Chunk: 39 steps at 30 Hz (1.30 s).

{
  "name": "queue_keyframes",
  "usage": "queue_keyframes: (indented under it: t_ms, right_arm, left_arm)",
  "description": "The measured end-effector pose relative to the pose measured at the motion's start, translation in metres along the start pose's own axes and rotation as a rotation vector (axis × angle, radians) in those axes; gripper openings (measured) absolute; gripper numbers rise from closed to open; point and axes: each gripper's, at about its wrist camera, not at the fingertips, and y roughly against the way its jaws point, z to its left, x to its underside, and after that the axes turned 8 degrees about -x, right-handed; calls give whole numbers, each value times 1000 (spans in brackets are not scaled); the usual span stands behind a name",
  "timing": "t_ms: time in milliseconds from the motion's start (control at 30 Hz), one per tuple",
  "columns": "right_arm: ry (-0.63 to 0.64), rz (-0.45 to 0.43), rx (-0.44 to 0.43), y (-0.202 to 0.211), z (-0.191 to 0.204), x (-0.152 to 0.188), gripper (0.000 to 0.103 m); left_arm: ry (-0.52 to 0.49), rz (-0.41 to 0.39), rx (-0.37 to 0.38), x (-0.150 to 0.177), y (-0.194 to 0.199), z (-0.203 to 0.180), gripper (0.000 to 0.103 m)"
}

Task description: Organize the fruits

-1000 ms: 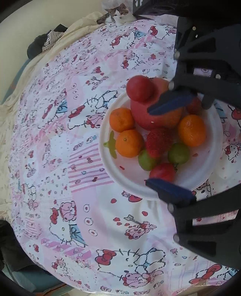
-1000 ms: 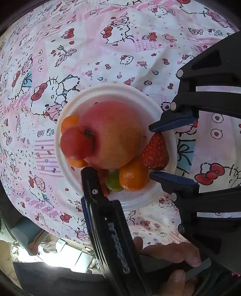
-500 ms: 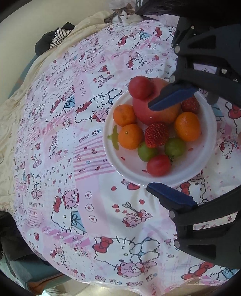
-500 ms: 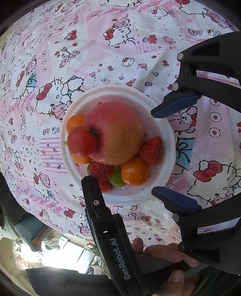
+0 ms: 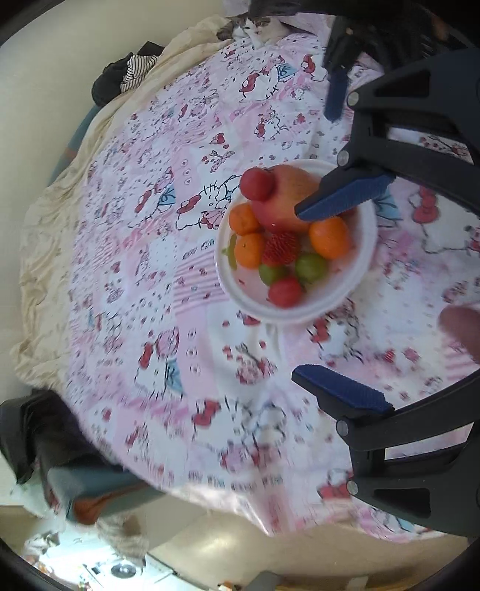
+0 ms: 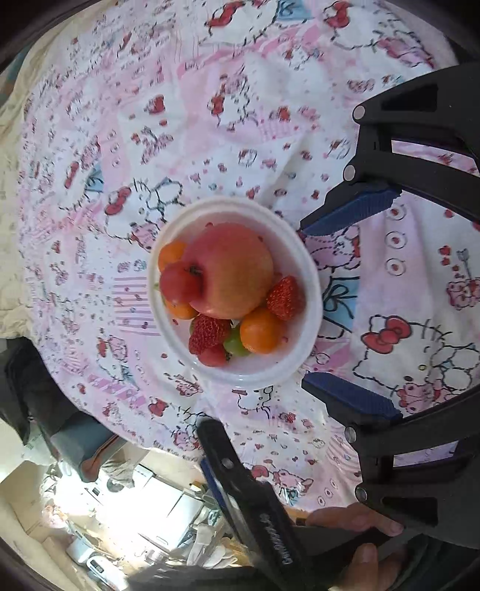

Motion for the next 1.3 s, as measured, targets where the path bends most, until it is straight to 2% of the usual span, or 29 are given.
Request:
queue_keyframes:
  t_ms: [67, 233, 267, 300, 367, 600, 800, 900, 967, 1167, 1300]
  right_arm:
    - [2, -20, 7, 8, 0, 4, 86]
    - [-3, -62, 20, 29, -1, 20, 87]
    - [-5, -74, 21, 33, -1, 23, 91]
    - [-5, -88, 24, 38, 0, 25, 98]
    - [1, -126, 35, 47, 3, 29, 103]
    - [31, -255, 74, 73, 15, 45, 103]
    - [127, -385, 131, 85, 36, 61, 103]
    - [183, -437, 198, 84, 46, 67, 103]
    - [201, -442, 221, 81, 50, 68, 103]
    - [180, -413, 210, 68, 47, 64, 103]
    - [186, -421, 235, 65, 48, 62, 103]
  left_arm:
    - [-3, -14, -9, 9, 11, 3, 77]
    - [21, -24, -14, 33, 36, 11, 77]
    - [35, -26, -17, 37, 39, 13, 79]
    - [52, -29, -24, 41, 43, 16, 82]
    - [64, -43, -39, 49, 50, 19, 95]
    - [76, -116, -91, 68, 70, 22, 103]
    - [88, -198, -126, 73, 81, 22, 103]
    - [80, -220, -126, 75, 83, 20, 103]
    - [73, -234, -122, 76, 84, 16, 103]
    - [43, -220, -108, 79, 78, 9, 103]
    - [35, -221, -127, 78, 76, 6, 103]
